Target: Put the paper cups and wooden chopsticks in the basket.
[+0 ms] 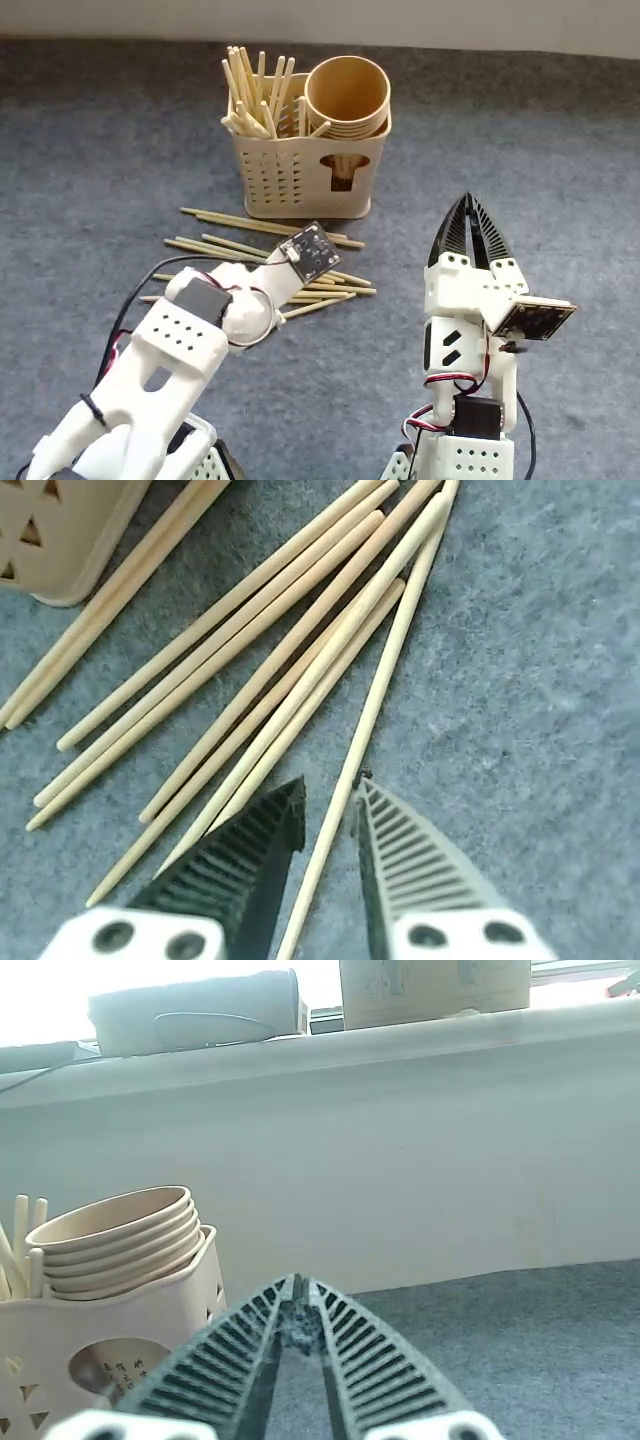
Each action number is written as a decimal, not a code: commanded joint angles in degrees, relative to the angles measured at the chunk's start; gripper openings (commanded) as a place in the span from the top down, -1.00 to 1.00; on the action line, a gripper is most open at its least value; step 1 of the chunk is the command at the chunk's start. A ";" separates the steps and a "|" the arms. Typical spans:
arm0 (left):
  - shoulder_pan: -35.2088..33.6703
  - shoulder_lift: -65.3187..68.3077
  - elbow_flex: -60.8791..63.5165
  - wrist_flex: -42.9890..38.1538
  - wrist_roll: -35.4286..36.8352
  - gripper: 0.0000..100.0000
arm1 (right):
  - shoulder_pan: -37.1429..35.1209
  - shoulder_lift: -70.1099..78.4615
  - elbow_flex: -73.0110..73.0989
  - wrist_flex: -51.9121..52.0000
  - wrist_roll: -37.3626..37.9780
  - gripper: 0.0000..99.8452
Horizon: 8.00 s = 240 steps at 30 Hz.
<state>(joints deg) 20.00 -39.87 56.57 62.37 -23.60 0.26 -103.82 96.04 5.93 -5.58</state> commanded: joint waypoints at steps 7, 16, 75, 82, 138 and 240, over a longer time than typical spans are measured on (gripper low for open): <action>5.67 -1.36 2.07 -2.37 -2.46 0.74 | 0.40 0.48 8.75 0.13 -0.26 0.99; 5.23 9.45 1.45 -8.62 -2.37 0.74 | 0.31 0.48 8.75 0.13 -0.26 0.99; 1.98 40.40 -20.26 -2.20 -2.55 0.92 | 0.31 0.40 8.75 0.13 -0.26 0.99; 1.63 37.76 -20.18 -1.14 -2.55 0.92 | 0.31 0.40 8.75 0.13 -0.26 0.99; 2.07 11.82 -6.64 -1.05 -0.97 0.99 | 0.22 0.40 8.75 0.13 -0.26 0.99; -14.64 2.07 -39.43 -10.29 20.92 0.83 | 0.22 -0.13 8.75 1.63 -0.26 0.99</action>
<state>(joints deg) 5.58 -32.92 13.41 50.15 1.45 0.26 -103.82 96.04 7.43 -5.58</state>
